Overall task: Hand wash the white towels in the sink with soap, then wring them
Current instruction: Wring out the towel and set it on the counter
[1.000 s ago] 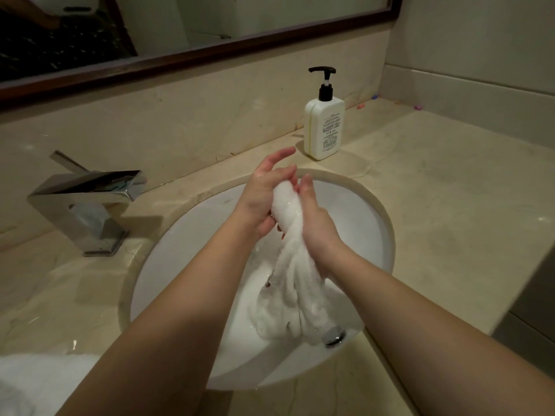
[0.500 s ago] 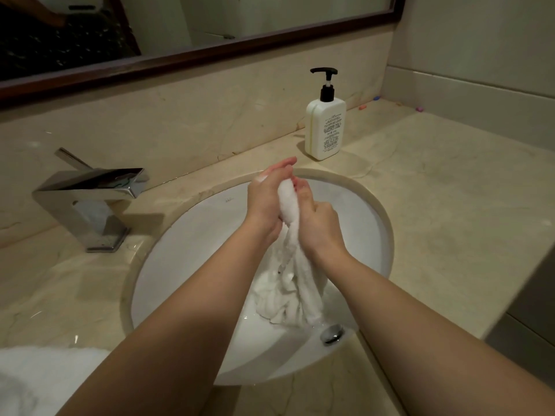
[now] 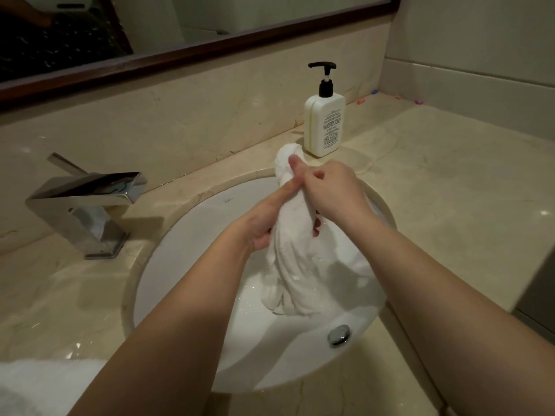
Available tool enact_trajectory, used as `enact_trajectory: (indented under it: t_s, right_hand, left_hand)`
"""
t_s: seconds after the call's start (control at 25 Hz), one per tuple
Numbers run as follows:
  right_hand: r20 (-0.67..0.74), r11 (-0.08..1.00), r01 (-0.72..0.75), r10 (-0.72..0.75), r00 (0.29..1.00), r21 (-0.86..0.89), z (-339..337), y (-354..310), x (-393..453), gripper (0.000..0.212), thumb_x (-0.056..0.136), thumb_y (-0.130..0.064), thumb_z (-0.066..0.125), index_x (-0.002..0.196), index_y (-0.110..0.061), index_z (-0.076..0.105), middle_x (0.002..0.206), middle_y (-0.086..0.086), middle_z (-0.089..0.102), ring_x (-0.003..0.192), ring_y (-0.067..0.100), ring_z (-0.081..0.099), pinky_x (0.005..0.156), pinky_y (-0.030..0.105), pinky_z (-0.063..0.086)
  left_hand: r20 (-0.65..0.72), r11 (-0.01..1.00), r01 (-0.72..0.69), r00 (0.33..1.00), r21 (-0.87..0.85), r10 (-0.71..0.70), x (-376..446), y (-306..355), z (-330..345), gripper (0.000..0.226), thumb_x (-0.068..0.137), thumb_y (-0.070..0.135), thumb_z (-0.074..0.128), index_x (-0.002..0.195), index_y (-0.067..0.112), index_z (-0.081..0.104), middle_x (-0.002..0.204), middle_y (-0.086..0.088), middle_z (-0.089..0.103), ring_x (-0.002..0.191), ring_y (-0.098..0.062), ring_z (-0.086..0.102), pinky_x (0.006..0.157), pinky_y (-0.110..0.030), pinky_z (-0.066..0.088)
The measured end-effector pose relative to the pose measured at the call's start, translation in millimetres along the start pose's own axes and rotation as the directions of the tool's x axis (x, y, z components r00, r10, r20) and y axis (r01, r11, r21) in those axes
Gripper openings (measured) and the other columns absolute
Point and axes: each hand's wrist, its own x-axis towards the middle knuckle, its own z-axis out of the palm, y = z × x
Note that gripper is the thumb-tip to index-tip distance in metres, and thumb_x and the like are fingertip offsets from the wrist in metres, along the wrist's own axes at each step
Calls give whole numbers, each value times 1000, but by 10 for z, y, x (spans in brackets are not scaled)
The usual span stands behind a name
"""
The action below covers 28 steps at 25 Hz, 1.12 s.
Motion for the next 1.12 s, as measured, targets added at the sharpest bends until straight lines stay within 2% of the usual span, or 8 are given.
enact_trajectory:
  t_s: [0.08, 0.16, 0.24, 0.36, 0.48, 0.64, 0.88, 1.12]
  right_hand:
    - [105, 937, -178, 153, 983, 300, 20, 31, 61, 75, 97, -71, 31, 62, -10, 56, 52, 3, 57, 52, 19, 55, 61, 32, 45]
    - [364, 687, -436, 259, 895, 582, 79, 84, 72, 75, 93, -78, 23, 65, -15, 51, 50, 0, 51, 48, 19, 50, 55, 29, 43]
    - [564, 577, -580, 233, 792, 575, 160, 144, 55, 83, 81, -90, 24, 67, -14, 54, 55, -1, 51, 52, 20, 58, 56, 26, 42]
    - [704, 522, -649, 122, 699, 553, 251, 173, 38, 113, 63, -100, 32, 108, -4, 69, 110, 12, 70, 117, 40, 64, 102, 39, 48]
    - [733, 533, -610, -29, 680, 587, 273, 128, -33, 96, 81, -88, 27, 137, -18, 59, 115, 16, 71, 99, 32, 69, 90, 45, 56]
    - [762, 701, -531, -27, 647, 476, 201, 115, -151, 67, 83, -67, 57, 116, -8, 65, 82, 10, 68, 71, 22, 66, 65, 33, 57]
    - [639, 656, -549, 131, 758, 517, 176, 197, -138, 44, 88, -24, 65, 127, -6, 57, 82, 13, 69, 68, 27, 68, 62, 36, 55]
    - [771, 589, -651, 74, 633, 478, 147, 118, -195, 40, 90, -36, 52, 117, -6, 59, 80, 16, 66, 69, 28, 65, 67, 36, 55]
  left_hand:
    - [17, 992, -5, 1000, -124, 7, 7, 19, 0, 59, 77, 60, 75, 102, 7, 76, 81, -12, 62, 66, -23, 63, 64, -35, 57]
    - [19, 970, -21, 999, -241, 27, 43, 44, -16, 68, 77, 66, 66, 101, 3, 72, 79, -10, 62, 64, -21, 61, 67, -33, 52]
    - [-58, 938, -65, 997, -339, 48, 48, 96, 20, 65, 82, 68, 55, 90, 5, 72, 74, -8, 64, 61, -20, 63, 68, -35, 49]
    - [-275, 878, -172, 960, -446, 49, 25, 181, 86, 50, 85, 58, 61, 91, 10, 69, 78, -3, 70, 64, -18, 65, 69, -32, 56]
    - [-438, 899, -236, 897, -368, 57, 22, 239, 111, 35, 94, 45, 65, 88, 11, 68, 84, -1, 75, 78, -17, 71, 87, -38, 55]
    - [-577, 983, -179, 800, 28, 162, 20, 284, 15, 38, 91, 44, 72, 104, 9, 63, 92, -6, 73, 84, -20, 73, 87, -41, 60]
    - [-423, 969, -236, 887, -68, 187, 17, 221, -218, 31, 104, 31, 50, 111, 4, 64, 96, -8, 74, 99, -22, 69, 98, -39, 54]
    - [-451, 943, -300, 868, -145, 206, -10, 225, -205, 26, 83, 29, 76, 94, 7, 69, 78, -3, 72, 83, -18, 69, 90, -37, 55]
